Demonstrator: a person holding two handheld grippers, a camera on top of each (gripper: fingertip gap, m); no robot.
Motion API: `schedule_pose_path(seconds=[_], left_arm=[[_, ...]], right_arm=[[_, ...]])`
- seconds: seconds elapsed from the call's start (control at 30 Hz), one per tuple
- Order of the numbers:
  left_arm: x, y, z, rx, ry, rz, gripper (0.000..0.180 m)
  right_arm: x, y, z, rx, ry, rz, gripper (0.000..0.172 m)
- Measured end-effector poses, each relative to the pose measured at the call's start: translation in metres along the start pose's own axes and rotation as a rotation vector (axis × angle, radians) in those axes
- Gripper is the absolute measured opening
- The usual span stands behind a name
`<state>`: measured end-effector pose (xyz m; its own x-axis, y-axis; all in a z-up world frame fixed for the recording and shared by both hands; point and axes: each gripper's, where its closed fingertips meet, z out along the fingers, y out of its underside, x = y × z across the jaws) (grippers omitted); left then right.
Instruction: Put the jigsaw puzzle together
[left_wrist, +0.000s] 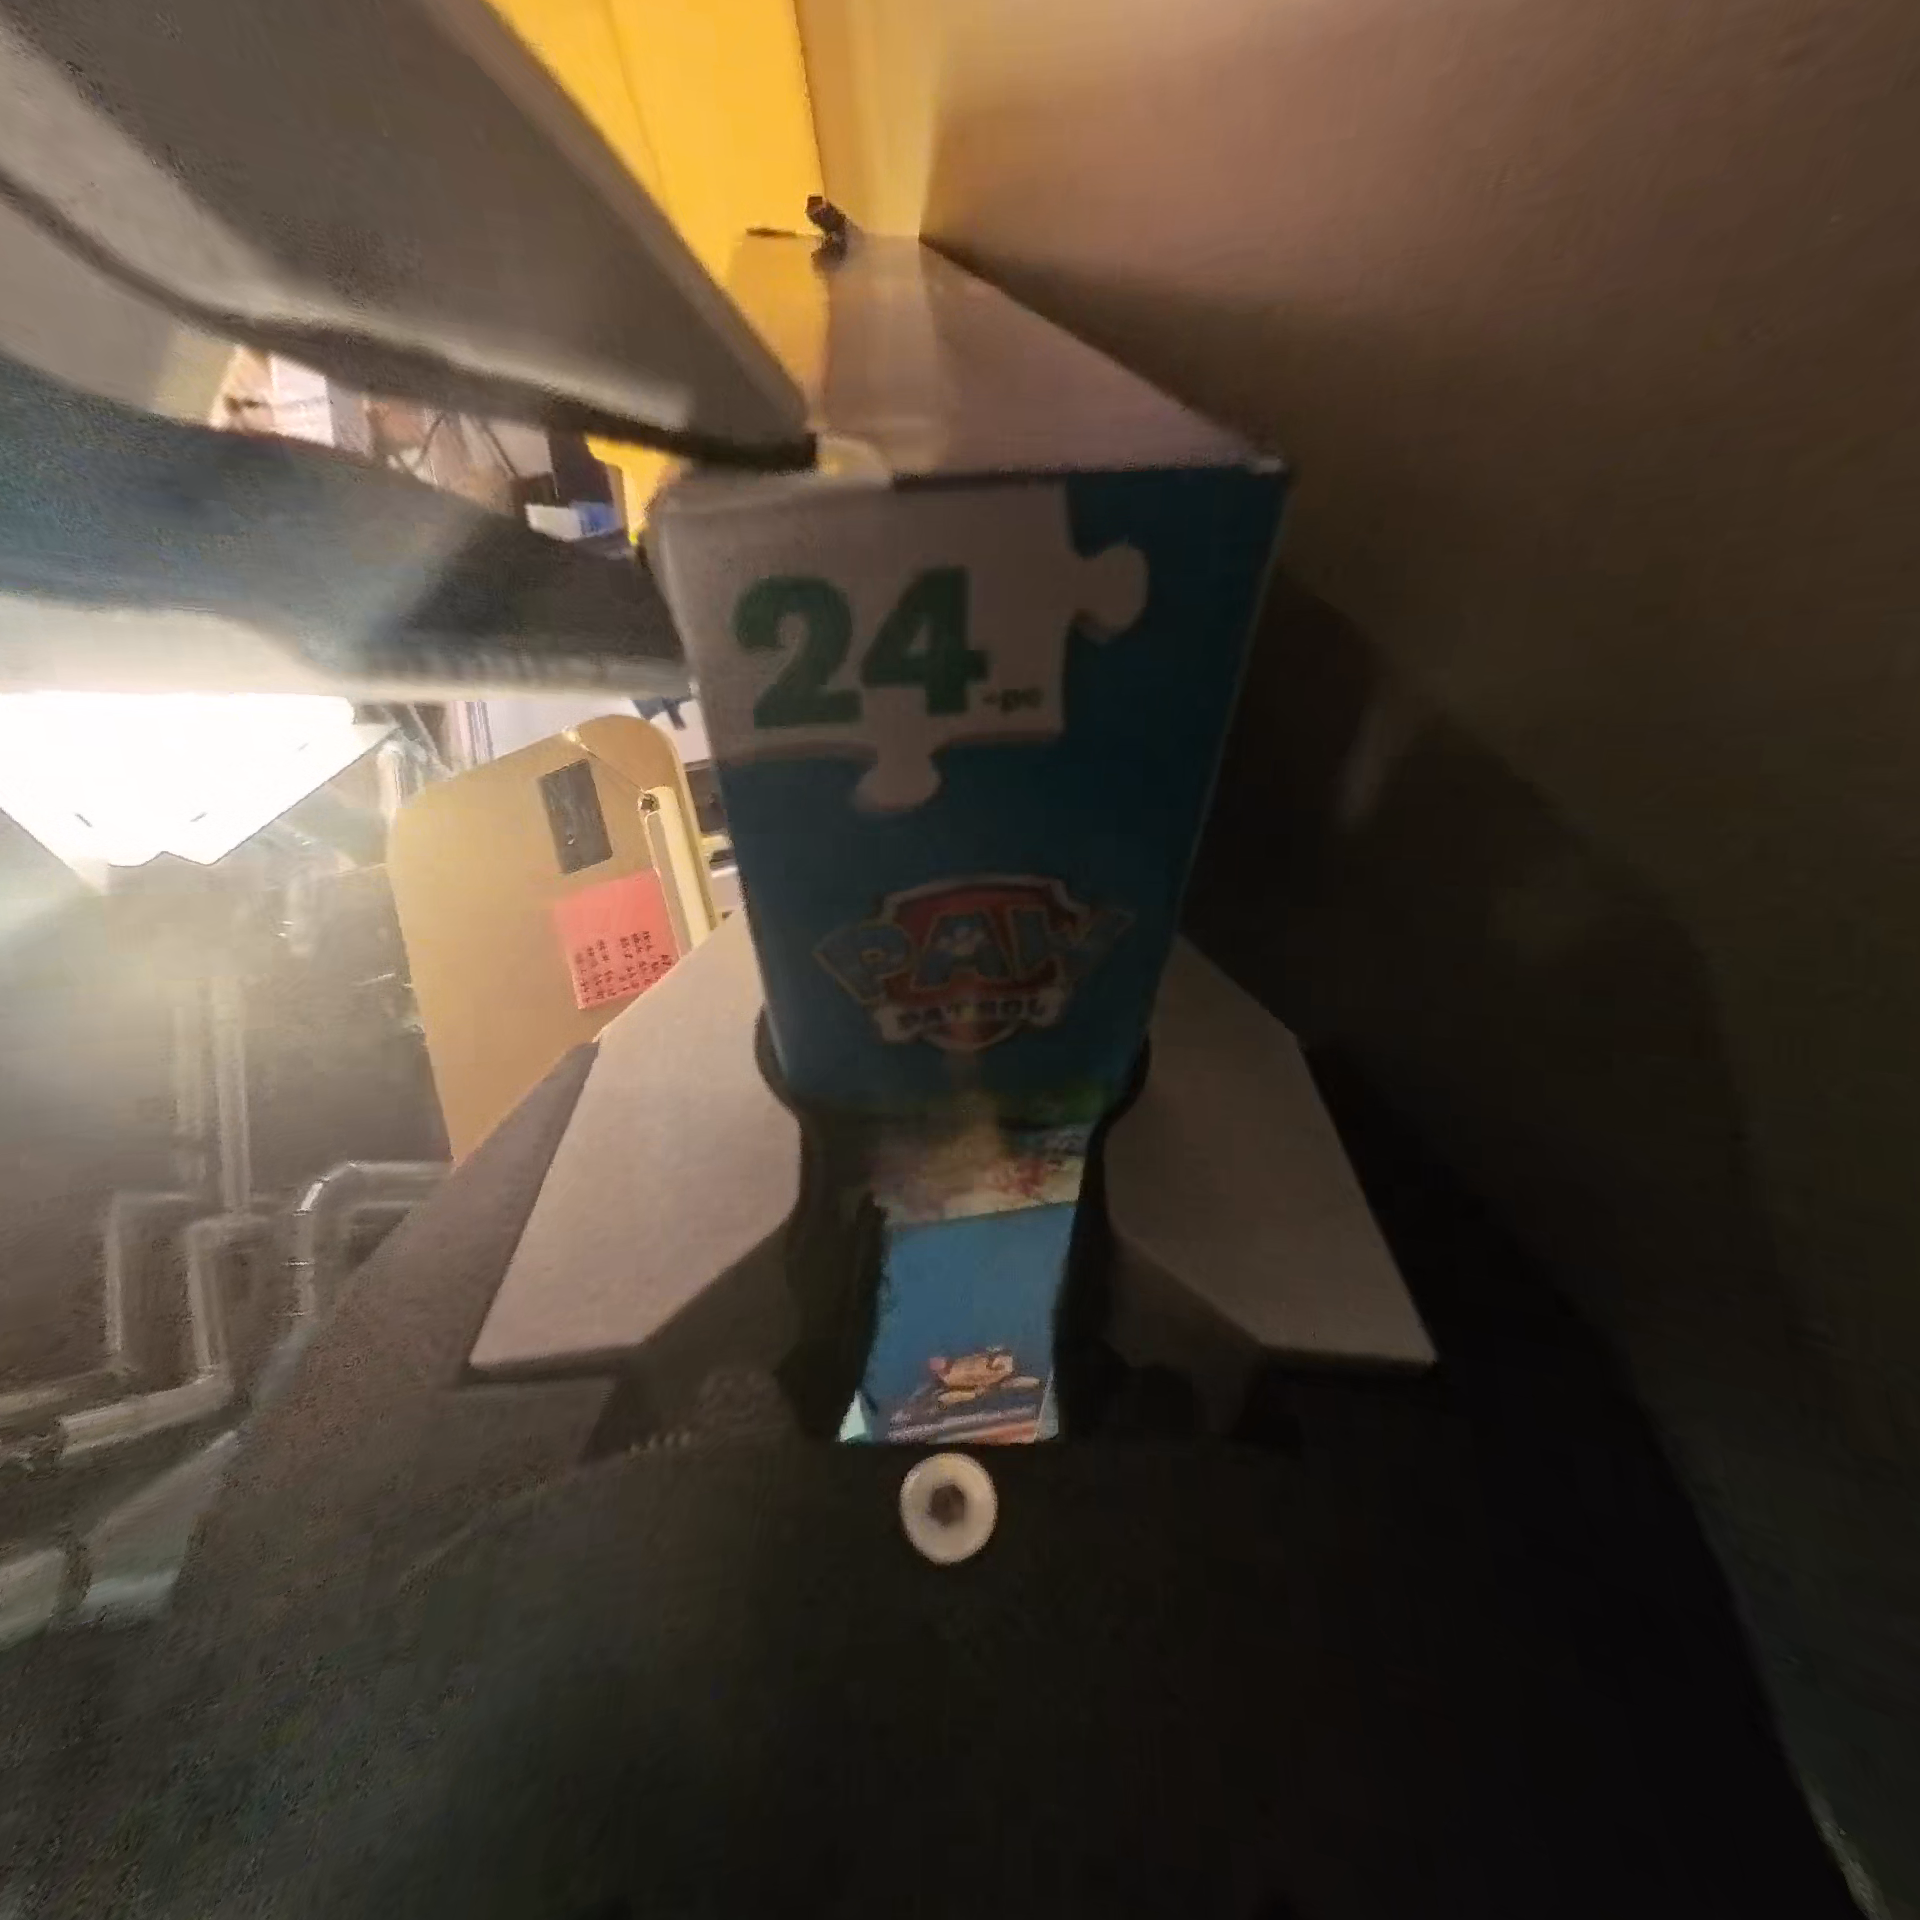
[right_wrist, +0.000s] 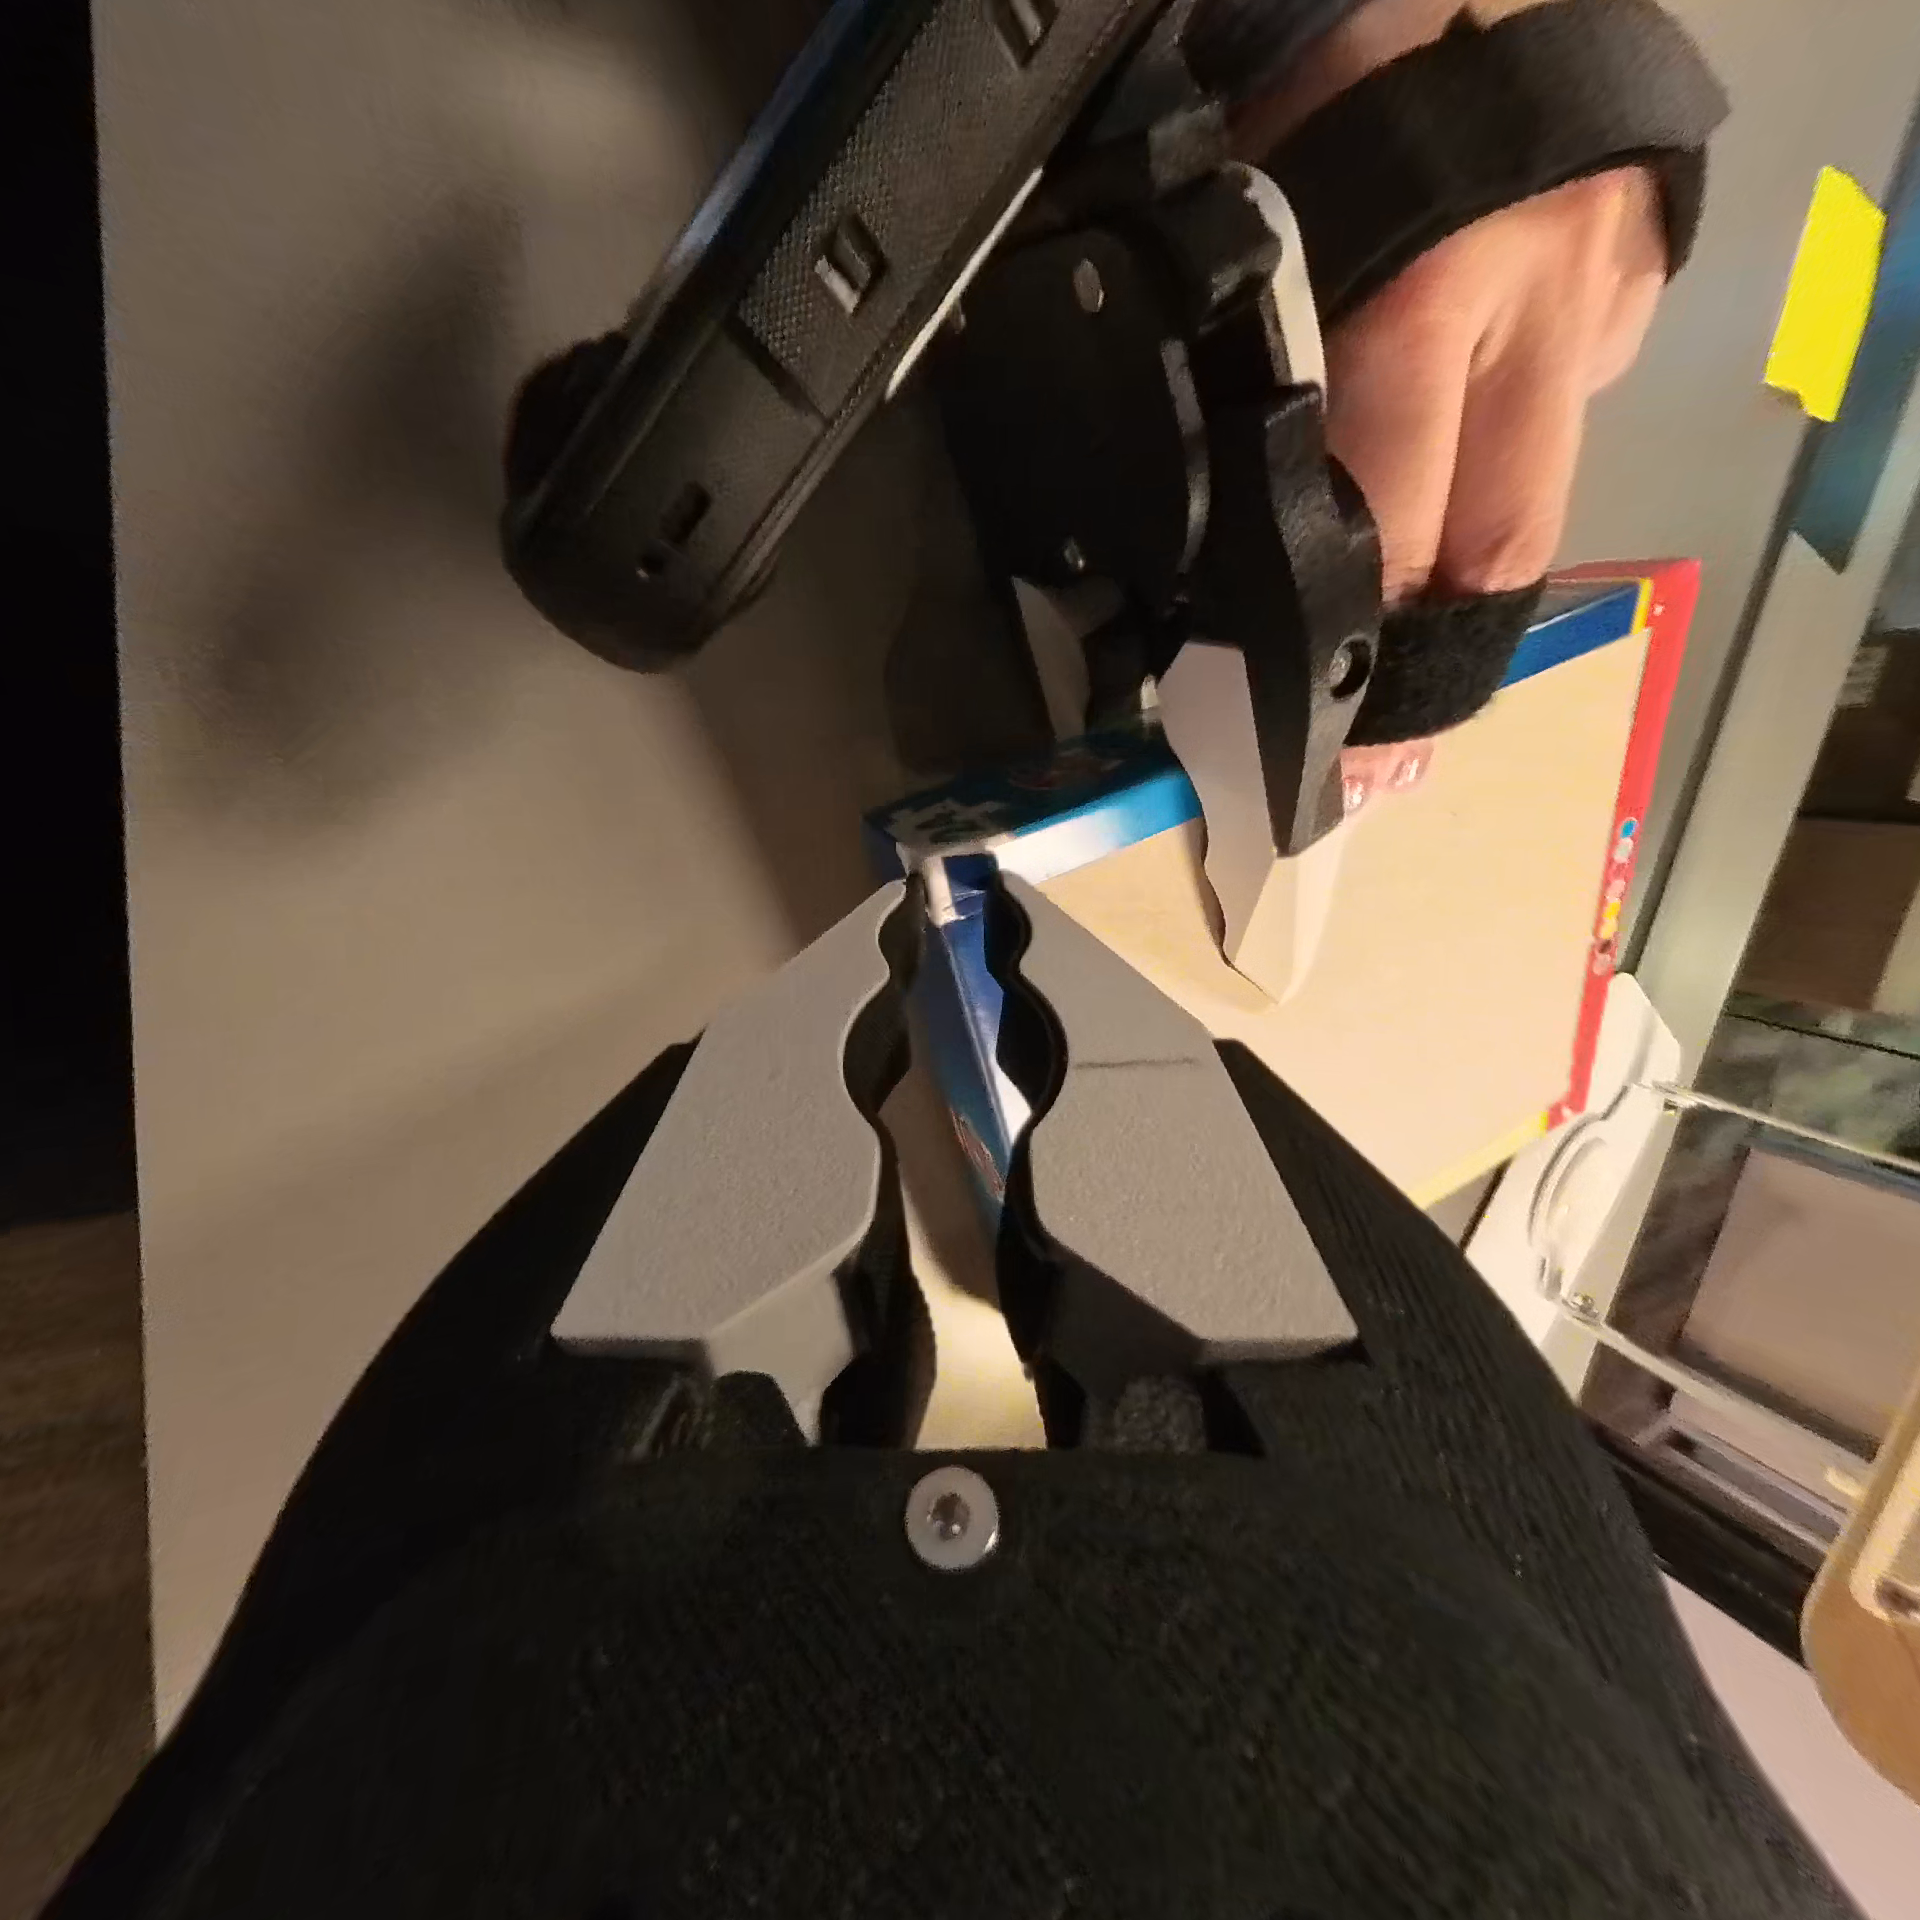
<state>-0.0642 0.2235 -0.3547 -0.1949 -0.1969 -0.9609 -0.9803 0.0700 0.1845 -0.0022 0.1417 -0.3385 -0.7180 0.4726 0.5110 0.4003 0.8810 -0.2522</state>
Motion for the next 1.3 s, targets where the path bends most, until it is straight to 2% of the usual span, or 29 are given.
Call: schedule_pose_path(seconds=[0.17, 0.23, 0.4, 0.53, 0.57, 0.67, 0.73, 0.87, 1.0, 1.3], left_arm=[[0.0, 0.0, 0.0, -0.004, -0.001, 0.016, 0.048], [0.0, 0.002, 0.001, -0.008, 0.001, 0.013, 0.049], [0.001, 0.001, 0.002, -0.005, 0.01, -0.01, 0.048], [0.005, 0.004, 0.002, 0.008, 0.043, -0.078, 0.048], [0.005, 0.004, 0.002, 0.007, 0.048, -0.086, 0.048], [0.006, 0.005, 0.002, 0.015, 0.06, -0.116, 0.048], [0.006, 0.005, 0.002, 0.015, 0.06, -0.118, 0.048], [0.004, 0.005, 0.001, 0.015, 0.054, -0.117, 0.047], [0.003, 0.005, 0.003, -0.003, 0.034, -0.08, 0.047], [0.002, 0.006, 0.005, -0.018, 0.04, -0.09, 0.047]], right_arm=[[-0.001, 0.0, 0.0, -0.04, -0.049, -0.014, 0.008], [-0.001, 0.0, -0.001, -0.048, -0.054, -0.005, 0.0], [0.001, 0.0, -0.003, -0.041, 0.021, 0.027, 0.0], [0.007, -0.003, -0.005, 0.036, 0.105, 0.114, 0.0], [0.007, -0.003, -0.006, 0.049, 0.107, 0.133, 0.002], [0.004, -0.004, -0.003, 0.066, 0.086, 0.148, 0.027], [0.005, -0.003, 0.002, 0.046, 0.098, 0.12, 0.037], [0.011, -0.001, 0.005, -0.006, 0.163, 0.004, 0.025], [0.009, 0.002, 0.006, -0.042, 0.171, -0.027, 0.018], [0.011, 0.005, 0.002, -0.073, 0.291, 0.003, 0.007]])
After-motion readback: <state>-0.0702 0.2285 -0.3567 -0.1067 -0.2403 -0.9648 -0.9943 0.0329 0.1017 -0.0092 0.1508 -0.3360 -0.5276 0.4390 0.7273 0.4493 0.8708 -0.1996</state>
